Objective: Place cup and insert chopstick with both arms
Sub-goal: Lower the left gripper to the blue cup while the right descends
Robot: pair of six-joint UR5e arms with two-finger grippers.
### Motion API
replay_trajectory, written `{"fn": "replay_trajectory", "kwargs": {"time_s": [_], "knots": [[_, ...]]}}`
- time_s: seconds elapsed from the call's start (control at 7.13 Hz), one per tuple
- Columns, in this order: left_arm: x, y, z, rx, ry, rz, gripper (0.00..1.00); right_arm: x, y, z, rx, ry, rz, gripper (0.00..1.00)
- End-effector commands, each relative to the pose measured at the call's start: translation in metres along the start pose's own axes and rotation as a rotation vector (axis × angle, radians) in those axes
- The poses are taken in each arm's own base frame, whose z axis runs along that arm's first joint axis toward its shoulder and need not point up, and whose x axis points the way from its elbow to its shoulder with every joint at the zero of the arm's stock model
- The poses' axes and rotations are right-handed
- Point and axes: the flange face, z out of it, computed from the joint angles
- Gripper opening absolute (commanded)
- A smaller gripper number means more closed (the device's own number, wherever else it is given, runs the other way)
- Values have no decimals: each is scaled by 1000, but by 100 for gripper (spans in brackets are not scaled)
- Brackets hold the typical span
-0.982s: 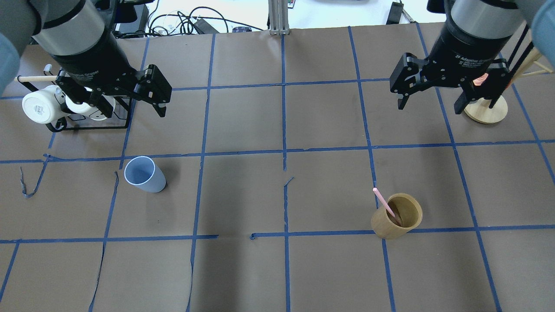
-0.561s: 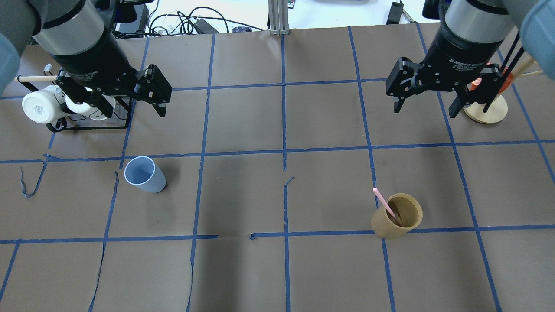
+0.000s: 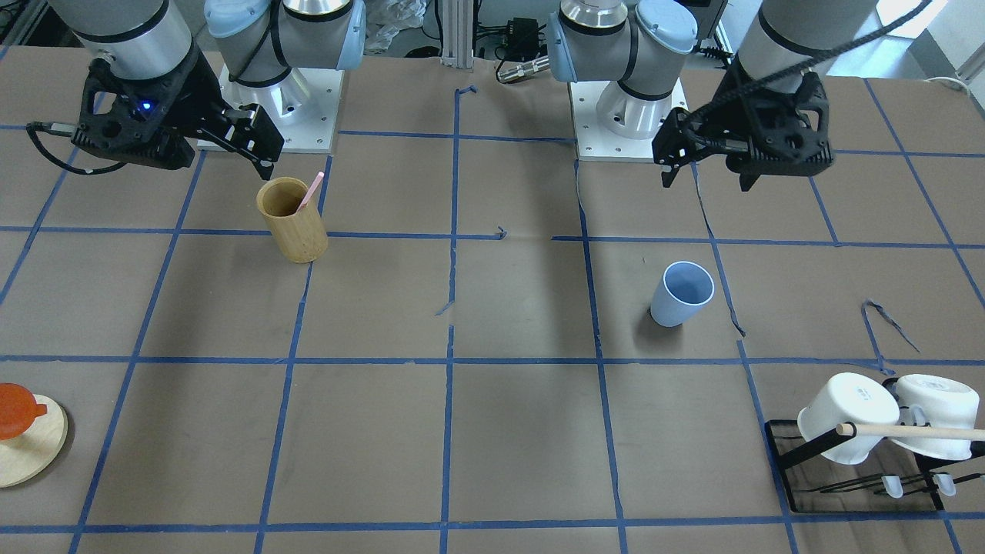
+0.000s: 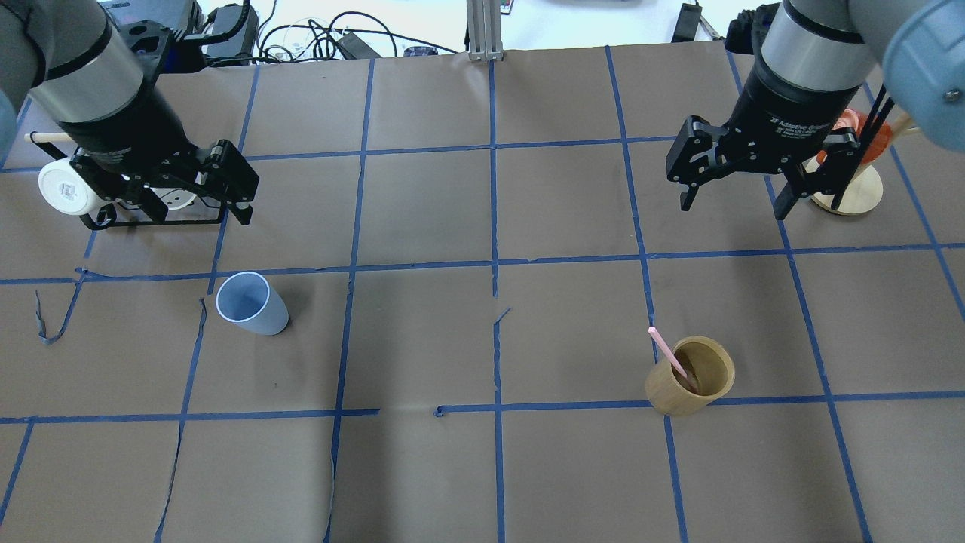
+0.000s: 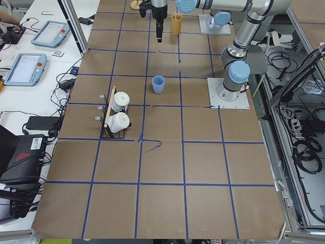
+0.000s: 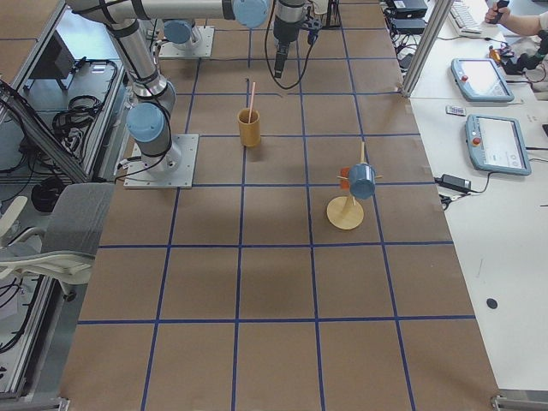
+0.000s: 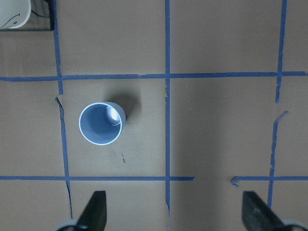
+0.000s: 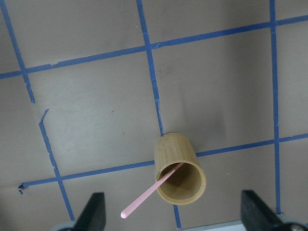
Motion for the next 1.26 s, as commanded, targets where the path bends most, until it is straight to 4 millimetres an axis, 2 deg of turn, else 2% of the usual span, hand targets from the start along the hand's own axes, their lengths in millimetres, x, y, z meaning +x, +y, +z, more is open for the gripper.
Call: {"fn": "replay_trajectory", "kwargs": {"time_s": [0.0, 0.14, 0.28, 0.42, 0.56, 0.7, 0.98, 1.12], "knots": [[-26, -13, 70, -3, 12, 5, 100, -19, 12, 10, -6, 16, -105, 100], [-28, -27, 127, 56, -1, 2, 100, -46, 22, 15, 8, 45, -172, 100], [-27, -35, 162, 84, -7, -4, 100, -63, 34, 33, 17, 123, -229, 100], [-22, -39, 176, 69, -7, 1, 100, -71, 47, 60, -3, 151, -262, 99], [-20, -41, 187, 50, -1, -27, 100, -76, 52, 77, 0, 154, -282, 99], [-19, -42, 196, 35, 3, -41, 100, -81, 61, 91, -23, 166, -288, 99], [-17, -35, 209, 1, 9, -69, 100, -80, 64, 116, -81, 179, -266, 99], [-17, -33, 217, -19, 13, -70, 93, -77, 66, 127, -99, 177, -151, 100]]}}
